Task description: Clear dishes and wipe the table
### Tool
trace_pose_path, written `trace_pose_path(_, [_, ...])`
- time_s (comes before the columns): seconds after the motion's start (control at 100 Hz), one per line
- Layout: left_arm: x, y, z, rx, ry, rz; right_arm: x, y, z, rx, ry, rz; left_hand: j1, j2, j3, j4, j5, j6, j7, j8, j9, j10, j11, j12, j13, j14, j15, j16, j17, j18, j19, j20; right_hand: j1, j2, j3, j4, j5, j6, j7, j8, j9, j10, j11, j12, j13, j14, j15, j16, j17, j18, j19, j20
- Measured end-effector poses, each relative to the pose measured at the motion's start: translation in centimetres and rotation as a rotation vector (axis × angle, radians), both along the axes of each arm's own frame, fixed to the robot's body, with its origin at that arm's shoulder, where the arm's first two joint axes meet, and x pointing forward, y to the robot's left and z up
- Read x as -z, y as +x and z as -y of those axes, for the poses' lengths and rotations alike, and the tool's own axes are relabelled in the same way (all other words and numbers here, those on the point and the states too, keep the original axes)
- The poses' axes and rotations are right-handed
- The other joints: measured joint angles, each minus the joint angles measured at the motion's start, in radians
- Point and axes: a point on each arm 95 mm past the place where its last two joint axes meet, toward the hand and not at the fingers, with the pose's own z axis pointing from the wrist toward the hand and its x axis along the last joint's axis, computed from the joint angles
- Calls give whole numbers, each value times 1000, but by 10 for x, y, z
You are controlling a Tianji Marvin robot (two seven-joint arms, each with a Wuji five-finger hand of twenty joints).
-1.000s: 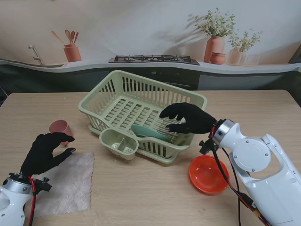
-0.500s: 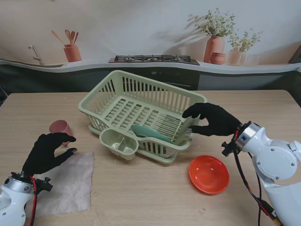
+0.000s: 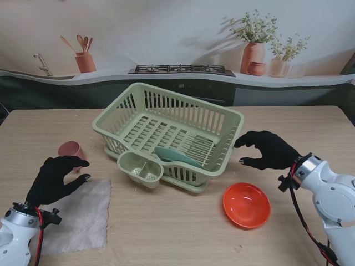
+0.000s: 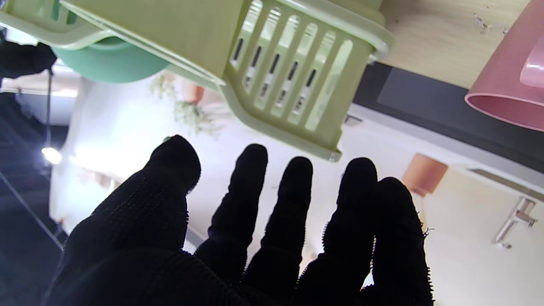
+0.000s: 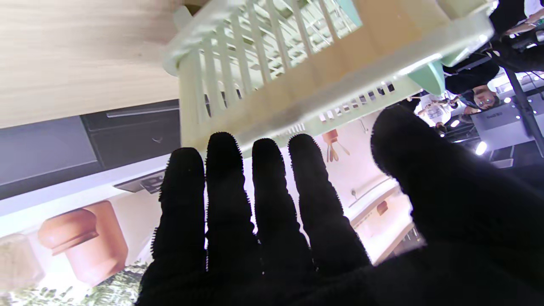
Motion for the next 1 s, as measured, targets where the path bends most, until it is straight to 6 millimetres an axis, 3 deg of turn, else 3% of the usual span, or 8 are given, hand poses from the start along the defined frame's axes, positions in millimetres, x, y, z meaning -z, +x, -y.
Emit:
trace_pose_path(0.54, [0, 0, 0, -1, -3, 1, 54, -1, 15, 71, -117, -111, 0, 0, 0, 0, 0, 0, 0, 0, 0, 0, 0, 0, 0, 0, 0, 0, -1, 0, 0, 0, 0, -11, 0, 0, -39, -1, 0, 4, -35, -10, 0, 0, -30, -1, -9, 0, -28, -9, -11, 16])
trace_pose_path(1.0, [0, 0, 0, -1, -3, 1, 88, 6, 23, 142, -196, -221, 0, 0, 0, 0, 0, 0, 0, 0, 0, 0, 0, 0, 0, 0, 0, 0, -1, 0, 0, 0, -15, -48, -13, 0, -100, -2, -152, -74, -135, -30, -127, -59, -163, -43, -199, -69, -173, -27, -264, -65])
